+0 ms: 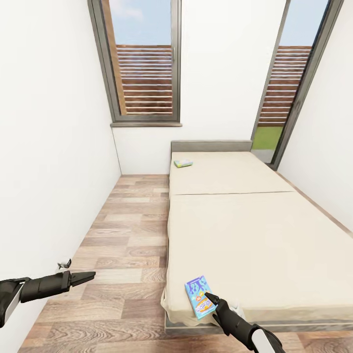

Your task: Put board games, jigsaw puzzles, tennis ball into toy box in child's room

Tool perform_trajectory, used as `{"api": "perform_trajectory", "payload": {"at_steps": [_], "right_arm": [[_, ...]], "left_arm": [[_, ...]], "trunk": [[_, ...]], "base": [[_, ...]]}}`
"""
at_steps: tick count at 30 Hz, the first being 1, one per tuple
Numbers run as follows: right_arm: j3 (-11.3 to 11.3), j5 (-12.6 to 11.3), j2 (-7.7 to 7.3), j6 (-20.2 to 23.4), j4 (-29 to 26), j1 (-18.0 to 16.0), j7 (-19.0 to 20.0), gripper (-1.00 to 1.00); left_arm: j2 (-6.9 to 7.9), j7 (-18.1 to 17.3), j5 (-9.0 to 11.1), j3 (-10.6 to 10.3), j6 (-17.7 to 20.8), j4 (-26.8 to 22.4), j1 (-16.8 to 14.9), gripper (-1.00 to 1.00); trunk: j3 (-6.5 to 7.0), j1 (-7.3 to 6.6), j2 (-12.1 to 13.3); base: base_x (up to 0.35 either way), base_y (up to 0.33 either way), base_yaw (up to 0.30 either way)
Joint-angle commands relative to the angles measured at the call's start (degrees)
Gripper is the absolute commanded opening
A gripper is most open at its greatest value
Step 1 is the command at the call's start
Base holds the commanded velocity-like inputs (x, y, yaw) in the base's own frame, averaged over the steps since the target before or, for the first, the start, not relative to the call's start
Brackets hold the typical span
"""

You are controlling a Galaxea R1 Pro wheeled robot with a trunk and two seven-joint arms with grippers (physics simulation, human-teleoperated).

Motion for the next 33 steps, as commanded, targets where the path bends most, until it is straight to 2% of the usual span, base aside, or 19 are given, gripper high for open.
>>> {"api": "perform_trajectory", "payload": {"at_steps": [1, 33], "right_arm": [[-0.38, -0.18, 0.06, 0.46, -0.04, -0.04, 0.05, 1.0], [-0.3, -0.08, 0.02, 0.49, 0.05, -0.04, -0.25, 1.0]], "left_arm": [[0.0, -0.23, -0.05, 0.03, 0.61, 0.0, -0.03, 1.0], [0.0, -0.14, -0.16, 0.03, 0.61, 0.0, -0.03, 1.0]], "trunk": [[-0.05, -0.01, -0.02], [-0.05, -0.01, -0.02]], "base": [[0.0, 0.0, 0.0], [0.023, 0.0, 0.0]]}}
